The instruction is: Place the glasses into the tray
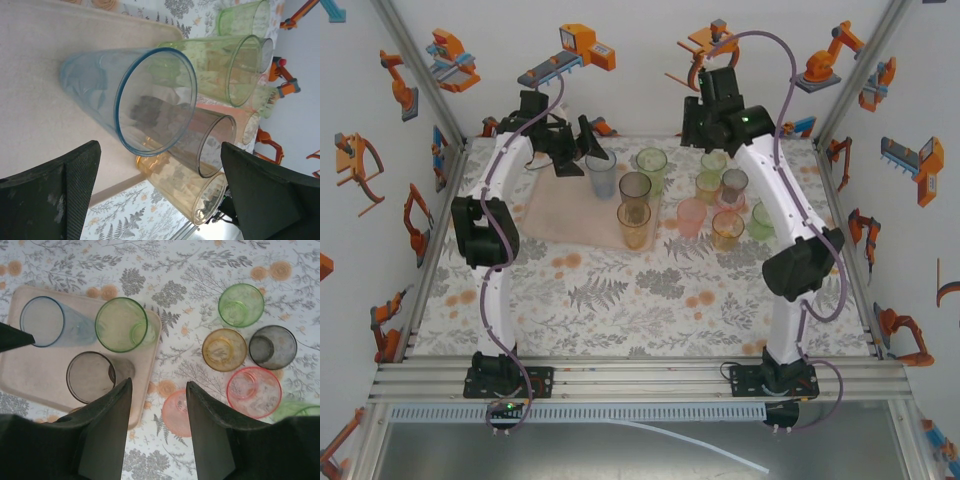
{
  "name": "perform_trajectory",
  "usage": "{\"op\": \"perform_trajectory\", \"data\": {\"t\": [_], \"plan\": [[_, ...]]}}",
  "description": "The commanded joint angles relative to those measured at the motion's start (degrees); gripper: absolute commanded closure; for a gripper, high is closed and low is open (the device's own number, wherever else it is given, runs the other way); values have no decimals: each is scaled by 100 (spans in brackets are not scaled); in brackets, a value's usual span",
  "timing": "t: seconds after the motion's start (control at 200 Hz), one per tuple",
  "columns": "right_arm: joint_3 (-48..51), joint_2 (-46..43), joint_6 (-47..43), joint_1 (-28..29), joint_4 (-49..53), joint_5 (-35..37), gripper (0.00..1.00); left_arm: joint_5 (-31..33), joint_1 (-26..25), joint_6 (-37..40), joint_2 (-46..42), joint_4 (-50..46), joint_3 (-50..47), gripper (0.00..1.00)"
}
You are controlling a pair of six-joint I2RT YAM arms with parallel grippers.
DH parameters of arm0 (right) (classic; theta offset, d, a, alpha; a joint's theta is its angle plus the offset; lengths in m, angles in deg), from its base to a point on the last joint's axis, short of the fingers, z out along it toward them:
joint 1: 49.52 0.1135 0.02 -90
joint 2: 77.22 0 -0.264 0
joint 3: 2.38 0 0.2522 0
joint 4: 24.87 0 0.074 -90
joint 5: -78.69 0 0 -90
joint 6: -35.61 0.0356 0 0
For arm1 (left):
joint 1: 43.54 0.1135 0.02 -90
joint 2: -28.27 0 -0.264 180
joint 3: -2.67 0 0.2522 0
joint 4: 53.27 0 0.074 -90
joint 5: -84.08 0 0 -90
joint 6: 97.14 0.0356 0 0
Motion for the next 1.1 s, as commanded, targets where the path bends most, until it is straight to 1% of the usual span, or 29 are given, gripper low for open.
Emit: {"op": "perform_trajectory", "data": {"t": [0.0,0.3,0.996,1.097], "plan": [[300,-335,61,-21,-133,264,53,-318,-8,-257,111,211,-47,3],[694,-616,96,-23,-142,409,53,-413,-34,-290,331,211,50,3],[986,-863,89,-41,-135,603,53,-392,-185,-227,734,136,518,3],[1030,-897,101,-65,-123,623,53,-481,-194,-207,763,140,620,3]]}}
